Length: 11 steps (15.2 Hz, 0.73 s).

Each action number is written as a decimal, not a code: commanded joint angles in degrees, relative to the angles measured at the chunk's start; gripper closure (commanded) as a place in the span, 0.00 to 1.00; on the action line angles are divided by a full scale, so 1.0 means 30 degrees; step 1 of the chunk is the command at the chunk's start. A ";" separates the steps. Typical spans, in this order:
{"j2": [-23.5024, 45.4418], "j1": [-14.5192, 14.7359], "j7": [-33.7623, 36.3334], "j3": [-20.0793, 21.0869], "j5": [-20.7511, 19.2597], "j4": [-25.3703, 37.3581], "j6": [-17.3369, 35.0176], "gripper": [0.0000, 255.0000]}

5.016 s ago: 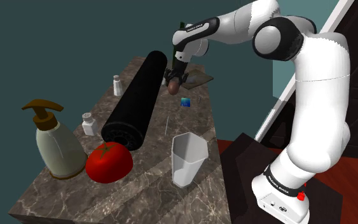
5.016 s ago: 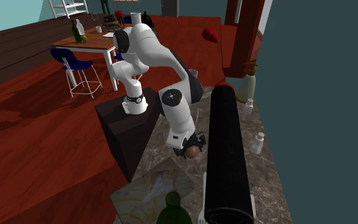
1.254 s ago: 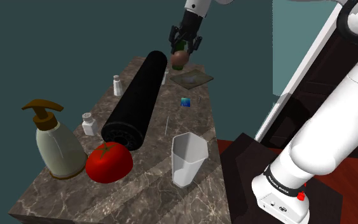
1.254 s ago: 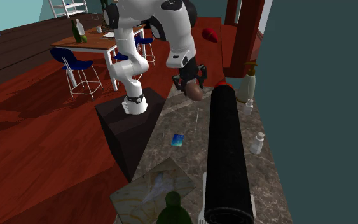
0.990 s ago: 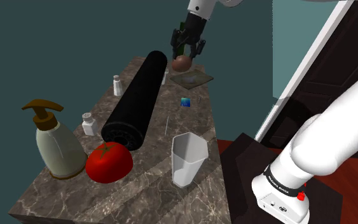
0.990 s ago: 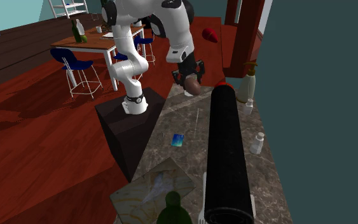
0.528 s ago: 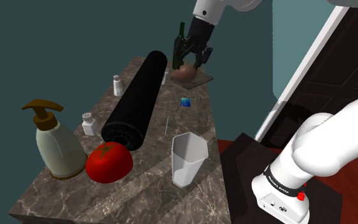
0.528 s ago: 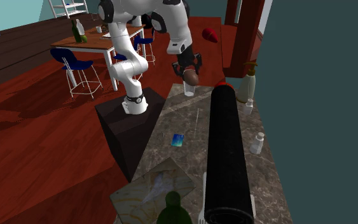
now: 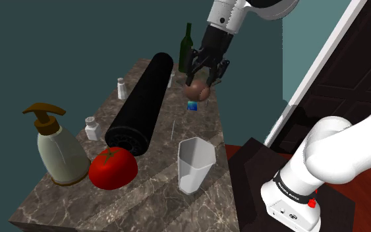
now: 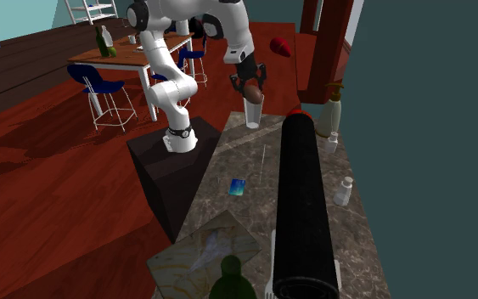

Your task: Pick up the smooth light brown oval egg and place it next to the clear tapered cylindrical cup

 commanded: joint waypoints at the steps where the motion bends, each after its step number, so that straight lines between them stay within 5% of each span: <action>1: -0.0233 0.0097 0.0082 0.0175 0.0149 -0.0592 0.0403 1.00; 11: -0.0032 0.0240 -0.0582 0.0463 0.0612 -0.2962 0.2906 1.00</action>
